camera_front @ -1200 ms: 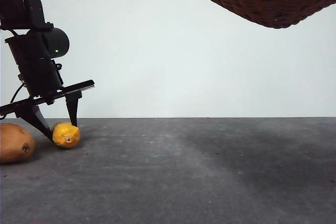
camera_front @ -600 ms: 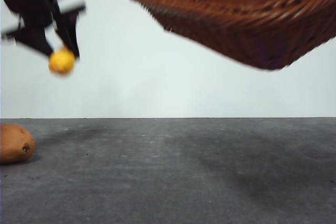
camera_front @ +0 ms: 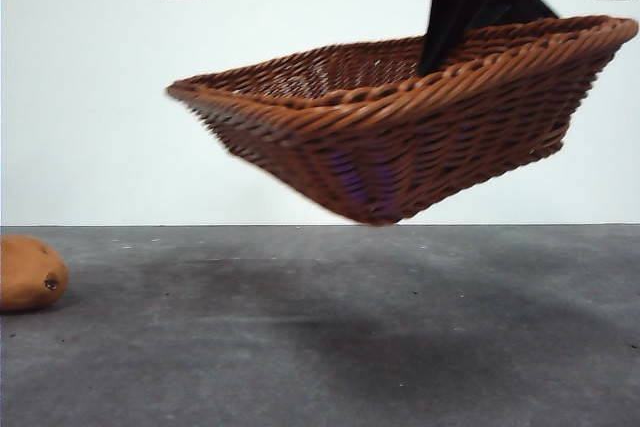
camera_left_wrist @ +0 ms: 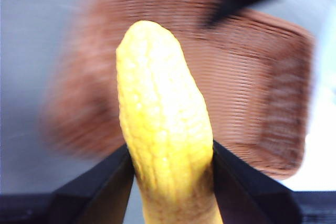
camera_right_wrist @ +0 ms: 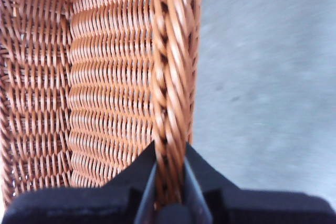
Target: Help me put the vegetables on the table into the basket
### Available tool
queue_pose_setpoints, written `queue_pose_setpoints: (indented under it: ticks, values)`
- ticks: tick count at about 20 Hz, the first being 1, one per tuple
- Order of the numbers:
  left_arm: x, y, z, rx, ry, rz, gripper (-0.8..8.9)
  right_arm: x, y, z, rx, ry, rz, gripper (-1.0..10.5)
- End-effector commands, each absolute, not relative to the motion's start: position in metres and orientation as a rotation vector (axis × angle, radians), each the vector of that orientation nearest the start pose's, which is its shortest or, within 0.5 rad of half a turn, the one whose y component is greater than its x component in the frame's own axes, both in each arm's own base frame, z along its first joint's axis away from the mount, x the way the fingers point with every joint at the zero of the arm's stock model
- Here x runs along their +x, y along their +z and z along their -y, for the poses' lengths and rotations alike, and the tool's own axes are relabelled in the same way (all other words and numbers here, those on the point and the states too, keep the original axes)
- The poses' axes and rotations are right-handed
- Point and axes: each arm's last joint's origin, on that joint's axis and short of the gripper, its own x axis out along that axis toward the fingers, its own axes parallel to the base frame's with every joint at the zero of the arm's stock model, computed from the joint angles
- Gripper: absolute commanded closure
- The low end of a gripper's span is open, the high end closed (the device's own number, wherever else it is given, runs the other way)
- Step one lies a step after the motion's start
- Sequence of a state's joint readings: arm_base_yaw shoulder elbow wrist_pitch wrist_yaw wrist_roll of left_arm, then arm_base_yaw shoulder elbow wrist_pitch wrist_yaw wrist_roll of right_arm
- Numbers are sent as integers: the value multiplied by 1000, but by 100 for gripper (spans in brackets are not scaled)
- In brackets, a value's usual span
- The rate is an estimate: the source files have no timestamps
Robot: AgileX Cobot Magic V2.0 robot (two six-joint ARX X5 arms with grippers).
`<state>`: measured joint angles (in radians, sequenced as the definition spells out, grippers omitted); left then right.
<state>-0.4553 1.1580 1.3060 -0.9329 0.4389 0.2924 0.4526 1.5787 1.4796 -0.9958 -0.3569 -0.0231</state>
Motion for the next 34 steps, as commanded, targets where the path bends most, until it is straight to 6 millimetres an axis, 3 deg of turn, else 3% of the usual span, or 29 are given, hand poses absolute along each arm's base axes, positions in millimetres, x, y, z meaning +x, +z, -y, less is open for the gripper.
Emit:
queue_pose_setpoints:
  ticks: [1, 6, 10, 15, 16, 18, 22, 25, 28, 31, 34]
  values:
    - [182, 356, 130, 325, -1056, -699, 819, 281, 310, -163, -63, 768, -1137, 958]
    - [191, 324, 183, 432, -1156, -771, 820, 274, 301, -193, -86, 826, -1154, 958]
    - [197, 286, 219, 511, -1240, -905, 820, 275, 301, -193, -82, 814, -1151, 958]
    - [192, 263, 241, 563, -1287, -980, 814, 278, 301, -189, -89, 787, -1147, 958]
    - [193, 259, 242, 566, -1285, -1002, 755, 277, 301, -190, -92, 800, -1146, 958]
    - [193, 258, 241, 568, -1285, -1014, 327, 278, 301, -190, -89, 804, -1134, 958]
    - [194, 259, 242, 563, -1282, -1000, 297, 279, 302, -190, -88, 805, -1127, 958]
    - [197, 269, 244, 534, -1268, -979, 297, 279, 302, -190, -88, 805, -1127, 958]
    - [201, 292, 236, 460, -1218, -944, 297, 281, 302, -187, -90, 800, -1122, 958]
    - [205, 337, 211, 357, -1104, -894, 297, 285, 304, -177, -79, 778, -1112, 958]
    - [205, 388, 171, 223, -845, -807, 311, 289, 314, -157, -52, 736, -1072, 958]
